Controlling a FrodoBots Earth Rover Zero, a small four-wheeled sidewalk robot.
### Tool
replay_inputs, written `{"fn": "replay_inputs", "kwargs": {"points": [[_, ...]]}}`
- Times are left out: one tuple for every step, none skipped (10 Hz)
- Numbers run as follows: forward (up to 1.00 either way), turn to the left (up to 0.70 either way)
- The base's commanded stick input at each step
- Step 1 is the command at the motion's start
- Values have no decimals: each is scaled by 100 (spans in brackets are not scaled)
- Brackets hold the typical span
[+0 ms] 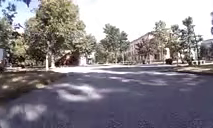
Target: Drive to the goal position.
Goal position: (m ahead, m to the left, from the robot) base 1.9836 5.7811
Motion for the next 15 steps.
{"fn": "replay_inputs", "kwargs": {"points": [[70,0],[70,0],[70,0],[70,0],[70,0],[70,0],[70,0],[70,0],[70,0],[70,0],[70,0],[70,0],[70,0],[70,0],[70,0]]}}
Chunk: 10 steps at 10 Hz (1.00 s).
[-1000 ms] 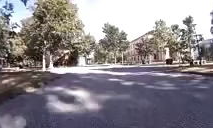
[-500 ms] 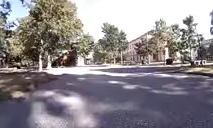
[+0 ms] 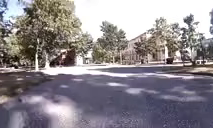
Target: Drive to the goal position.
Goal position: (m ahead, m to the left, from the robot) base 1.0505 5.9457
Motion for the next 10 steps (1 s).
{"fn": "replay_inputs", "kwargs": {"points": [[70,0],[70,0],[70,0],[70,0],[70,0],[70,0],[70,0],[70,14],[70,30],[70,35]]}}
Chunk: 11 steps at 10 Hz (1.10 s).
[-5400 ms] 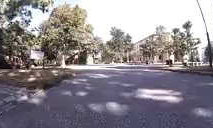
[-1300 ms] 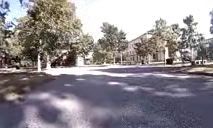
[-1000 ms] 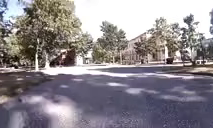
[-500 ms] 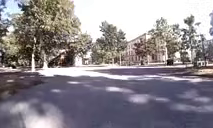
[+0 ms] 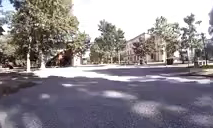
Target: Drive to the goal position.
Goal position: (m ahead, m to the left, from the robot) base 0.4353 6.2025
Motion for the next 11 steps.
{"fn": "replay_inputs", "kwargs": {"points": [[70,35],[70,31],[70,14],[70,0],[70,0],[70,0],[70,0],[70,0],[70,0],[70,0],[70,0]]}}
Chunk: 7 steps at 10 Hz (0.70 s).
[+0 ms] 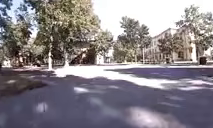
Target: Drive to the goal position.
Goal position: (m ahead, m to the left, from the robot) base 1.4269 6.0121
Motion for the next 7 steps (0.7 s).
{"fn": "replay_inputs", "kwargs": {"points": [[70,0],[70,0],[70,0],[70,0],[70,0],[70,0],[70,0]]}}
